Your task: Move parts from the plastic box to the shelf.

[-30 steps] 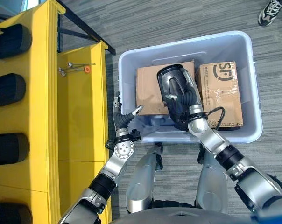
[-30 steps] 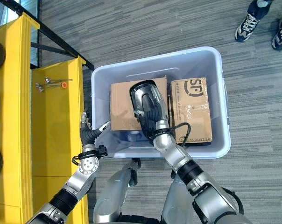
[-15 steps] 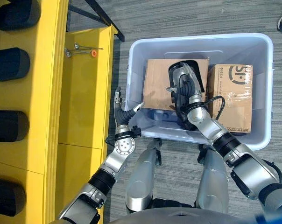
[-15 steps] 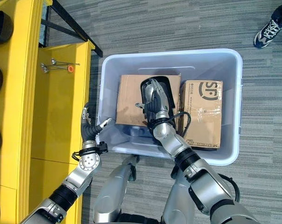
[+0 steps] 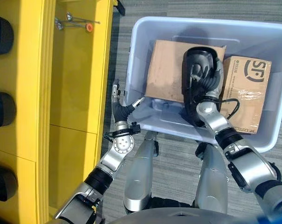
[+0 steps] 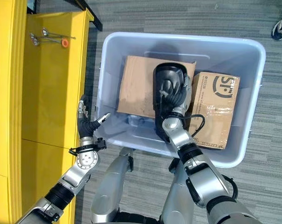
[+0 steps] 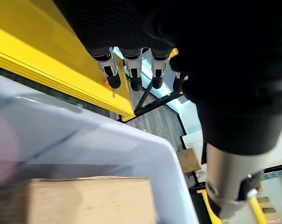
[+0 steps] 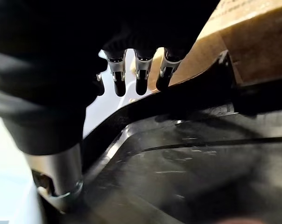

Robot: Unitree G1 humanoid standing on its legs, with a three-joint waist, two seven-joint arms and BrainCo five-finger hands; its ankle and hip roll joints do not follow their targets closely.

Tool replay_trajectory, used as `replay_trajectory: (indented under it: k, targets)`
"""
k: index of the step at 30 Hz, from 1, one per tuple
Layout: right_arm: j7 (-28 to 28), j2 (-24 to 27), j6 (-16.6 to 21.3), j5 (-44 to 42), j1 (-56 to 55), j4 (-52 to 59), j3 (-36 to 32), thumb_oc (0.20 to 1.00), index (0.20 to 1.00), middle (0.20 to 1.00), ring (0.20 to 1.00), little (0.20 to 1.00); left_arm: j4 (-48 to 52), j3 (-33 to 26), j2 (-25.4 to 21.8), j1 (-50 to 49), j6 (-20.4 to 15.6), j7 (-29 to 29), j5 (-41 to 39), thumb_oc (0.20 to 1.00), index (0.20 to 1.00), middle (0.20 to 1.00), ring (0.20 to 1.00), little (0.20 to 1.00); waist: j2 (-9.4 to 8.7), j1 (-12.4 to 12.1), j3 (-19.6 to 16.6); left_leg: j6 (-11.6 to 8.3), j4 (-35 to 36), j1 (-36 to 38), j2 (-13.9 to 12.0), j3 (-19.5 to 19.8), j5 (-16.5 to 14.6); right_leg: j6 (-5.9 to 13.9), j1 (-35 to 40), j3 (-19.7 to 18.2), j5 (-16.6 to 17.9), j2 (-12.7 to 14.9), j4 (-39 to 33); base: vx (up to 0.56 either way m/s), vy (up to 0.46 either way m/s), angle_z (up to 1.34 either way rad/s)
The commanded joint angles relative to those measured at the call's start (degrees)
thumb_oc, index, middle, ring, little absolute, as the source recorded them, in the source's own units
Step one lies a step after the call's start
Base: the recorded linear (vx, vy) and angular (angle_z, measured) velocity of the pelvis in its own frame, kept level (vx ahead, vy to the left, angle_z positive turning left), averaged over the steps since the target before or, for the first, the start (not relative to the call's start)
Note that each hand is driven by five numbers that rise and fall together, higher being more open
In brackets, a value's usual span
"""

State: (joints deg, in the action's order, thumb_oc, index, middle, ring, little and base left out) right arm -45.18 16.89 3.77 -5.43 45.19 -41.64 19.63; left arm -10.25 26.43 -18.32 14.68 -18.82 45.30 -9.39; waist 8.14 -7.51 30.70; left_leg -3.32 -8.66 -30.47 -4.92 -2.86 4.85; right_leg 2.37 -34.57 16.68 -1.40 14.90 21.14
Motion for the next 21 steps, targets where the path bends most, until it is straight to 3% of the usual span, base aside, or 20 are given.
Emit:
replay_trajectory:
  k: [1,8,13,18,21]
  targets:
    - [5.1,-0.3,0.2,-0.8,-0.6,-1.2,1.7,1.000,1.000,1.000,1.000,1.000,6.8,-0.3,-1.7,-0.7,-0.6,-0.4,1.1,1.000,1.000,1.000,1.000,1.000,1.02,-2.5,-0.9,0.74,-1.2,-4.4,1.3,-2.3,1.8,0.41,0.2,-0.4,-1.3,-0.7,3.1,0.01,0.018,0.05]
    - [9.5,1.0,-0.8,8.0,3.7,-2.8,4.2,1.000,1.000,1.000,1.000,1.000,6.7,-0.3,-1.6,-1.3,-0.8,-2.5,-0.3,1.000,1.000,1.000,1.000,1.000,1.55,-4.1,-0.9,0.94,-3.0,-6.9,2.0,-1.4,1.7,0.25,-1.6,0.1,-1.9,-0.3,5.1,0.01,0.013,0.04]
    - [14.5,3.0,-2.2,27.3,9.8,-1.2,10.8,1.000,1.000,1.000,1.000,1.000,6.5,0.2,-2.7,-2.4,-2.1,-4.9,-1.8,1.000,1.000,1.000,1.000,1.000,1.96,-6.1,-0.9,1.27,-4.4,-8.2,2.7,-0.5,1.7,0.30,-1.9,1.1,-2.0,0.3,6.3,0.01,-0.036,0.16]
    - [14.8,4.3,-2.5,36.8,14.2,-1.8,17.0,1.000,1.000,1.000,1.000,1.000,5.8,1.2,-3.3,-3.1,-3.7,-6.6,-1.7,1.000,1.000,1.000,1.000,1.000,1.98,-7.5,-0.9,1.38,-4.3,-8.1,2.9,0.3,1.8,0.48,-1.3,2.0,-1.9,0.3,6.1,-0.01,-0.055,0.08]
    - [15.4,5.3,-0.3,42.7,17.0,-3.7,20.3,1.000,1.000,1.000,1.000,1.000,5.5,1.8,-3.6,-3.5,-4.7,-7.1,-1.4,1.000,1.000,1.000,1.000,1.000,2.10,-8.3,-0.9,1.38,-4.3,-8.1,3.0,0.6,1.9,0.62,-1.0,2.4,-1.8,0.3,6.0,-0.01,-0.046,0.07]
